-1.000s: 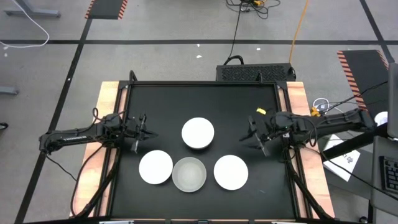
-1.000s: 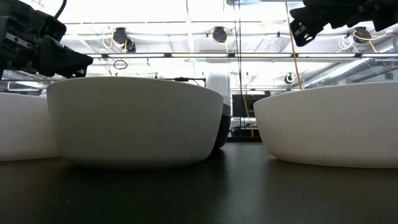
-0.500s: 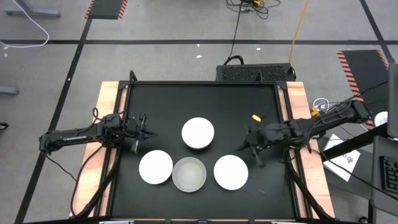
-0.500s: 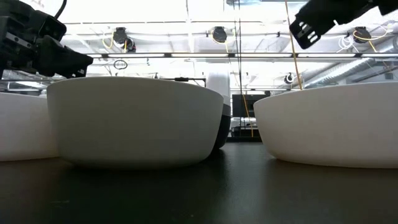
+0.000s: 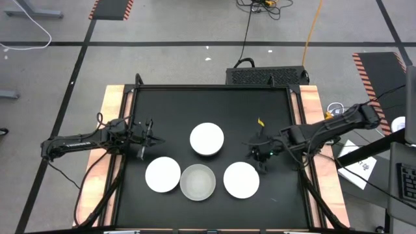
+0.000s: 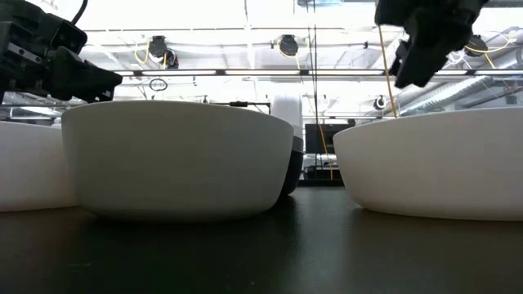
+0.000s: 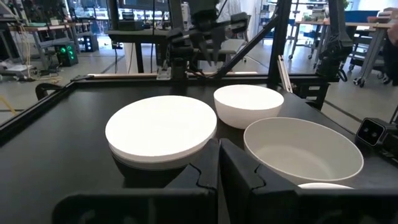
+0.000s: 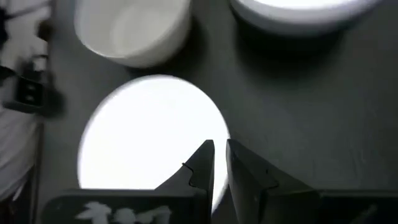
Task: Nest bowls inside each other
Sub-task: Stack the right white bowl on the white bowl
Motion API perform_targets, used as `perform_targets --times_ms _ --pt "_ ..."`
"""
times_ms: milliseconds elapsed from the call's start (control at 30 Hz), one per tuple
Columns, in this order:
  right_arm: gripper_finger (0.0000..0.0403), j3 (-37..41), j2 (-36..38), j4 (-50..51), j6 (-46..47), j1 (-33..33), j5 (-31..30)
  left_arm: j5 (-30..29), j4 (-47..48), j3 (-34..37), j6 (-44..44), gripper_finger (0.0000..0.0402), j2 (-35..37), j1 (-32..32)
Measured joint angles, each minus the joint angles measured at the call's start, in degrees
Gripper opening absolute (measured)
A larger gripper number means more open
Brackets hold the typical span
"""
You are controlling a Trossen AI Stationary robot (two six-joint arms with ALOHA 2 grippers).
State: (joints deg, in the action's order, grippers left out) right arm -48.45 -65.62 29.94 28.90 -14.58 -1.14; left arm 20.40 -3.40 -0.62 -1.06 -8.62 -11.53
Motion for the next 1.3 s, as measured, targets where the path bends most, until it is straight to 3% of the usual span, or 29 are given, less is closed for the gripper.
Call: perform_targets --times_ms 333,733,900,1300 --pt "0.0031 0.0 -2.2 0.2 3.8 0.0 5.4 -0.3 0.0 0.0 -0.3 0.0017 0.0 0.0" --pt "0.0031 0.0 -6.8 0.3 5.8 -0.2 6.0 -0.6 0.1 0.0 -0.7 0.0017 0.0 0.0" --pt "0.0034 0.0 -7.5 -0.1 4.9 -0.1 8.8 -0.6 0.1 0.0 -0.7 0.0017 0.0 0.0" --pt "0.0127 0.1 -7.4 -0.1 4.7 -0.2 8.8 -0.6 0.1 0.0 -0.7 0.0017 0.0 0.0"
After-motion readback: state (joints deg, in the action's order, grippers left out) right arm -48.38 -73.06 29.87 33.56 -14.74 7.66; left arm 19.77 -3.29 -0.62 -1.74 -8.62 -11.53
